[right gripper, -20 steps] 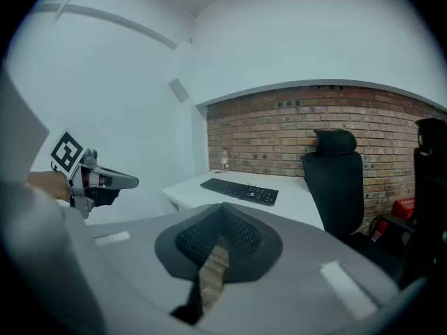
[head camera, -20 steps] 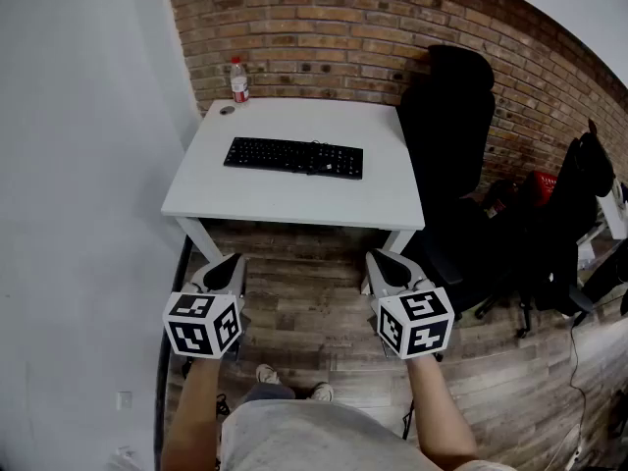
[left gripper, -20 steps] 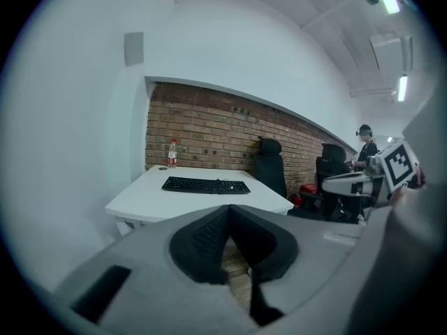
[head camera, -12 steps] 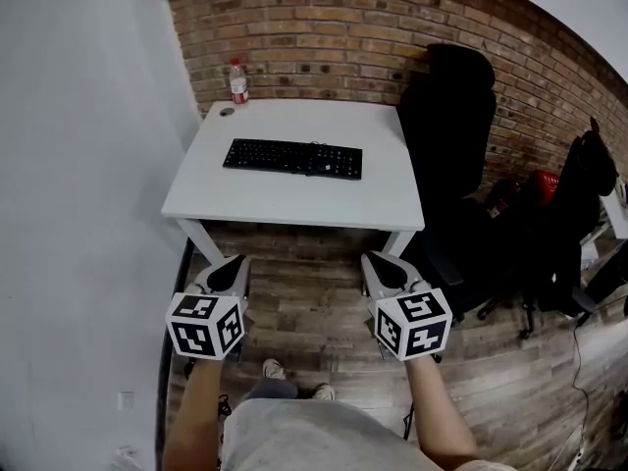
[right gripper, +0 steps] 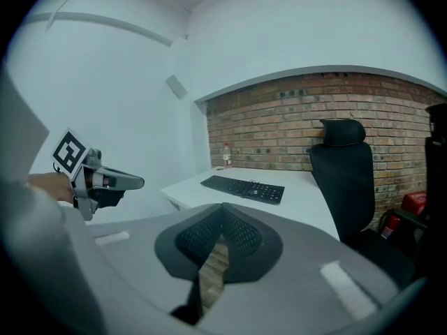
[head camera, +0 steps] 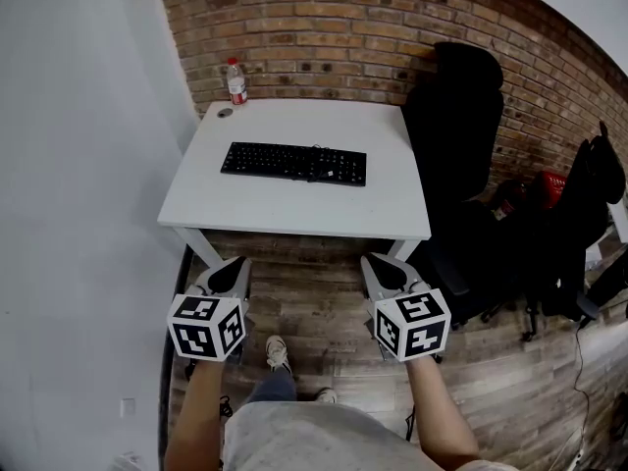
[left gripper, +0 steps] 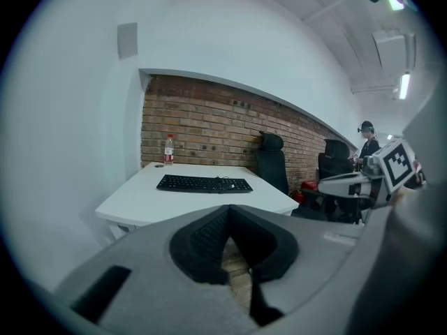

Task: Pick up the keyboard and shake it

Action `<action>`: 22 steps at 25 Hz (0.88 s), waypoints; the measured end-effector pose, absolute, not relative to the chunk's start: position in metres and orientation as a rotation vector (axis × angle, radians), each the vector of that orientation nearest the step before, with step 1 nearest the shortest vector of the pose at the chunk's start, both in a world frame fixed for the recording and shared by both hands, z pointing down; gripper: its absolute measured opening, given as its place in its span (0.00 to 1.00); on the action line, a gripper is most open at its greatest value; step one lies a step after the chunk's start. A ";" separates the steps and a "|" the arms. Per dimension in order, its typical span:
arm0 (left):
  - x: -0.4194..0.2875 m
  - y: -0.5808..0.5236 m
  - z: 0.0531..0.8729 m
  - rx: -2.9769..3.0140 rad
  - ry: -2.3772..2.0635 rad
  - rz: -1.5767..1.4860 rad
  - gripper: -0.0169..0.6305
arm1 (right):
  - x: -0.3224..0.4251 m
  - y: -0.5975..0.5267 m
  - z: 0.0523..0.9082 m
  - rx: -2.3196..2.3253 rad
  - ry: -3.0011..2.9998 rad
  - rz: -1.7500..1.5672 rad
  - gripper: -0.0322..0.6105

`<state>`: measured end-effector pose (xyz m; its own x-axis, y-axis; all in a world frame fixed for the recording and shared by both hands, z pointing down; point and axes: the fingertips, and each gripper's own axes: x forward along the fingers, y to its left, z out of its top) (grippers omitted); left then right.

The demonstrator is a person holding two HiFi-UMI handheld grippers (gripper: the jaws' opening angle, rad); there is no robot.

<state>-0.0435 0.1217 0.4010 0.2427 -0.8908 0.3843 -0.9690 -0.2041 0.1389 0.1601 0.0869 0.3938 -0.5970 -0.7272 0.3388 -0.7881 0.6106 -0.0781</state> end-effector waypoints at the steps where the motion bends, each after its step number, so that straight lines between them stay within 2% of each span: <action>1: -0.047 0.116 0.402 2.173 -1.710 0.315 0.02 | 0.157 0.081 0.395 1.237 -2.561 0.320 0.07; 22: -0.130 -0.033 0.408 2.226 -1.562 0.333 0.02 | 0.084 -0.037 0.405 1.377 -2.417 0.418 0.07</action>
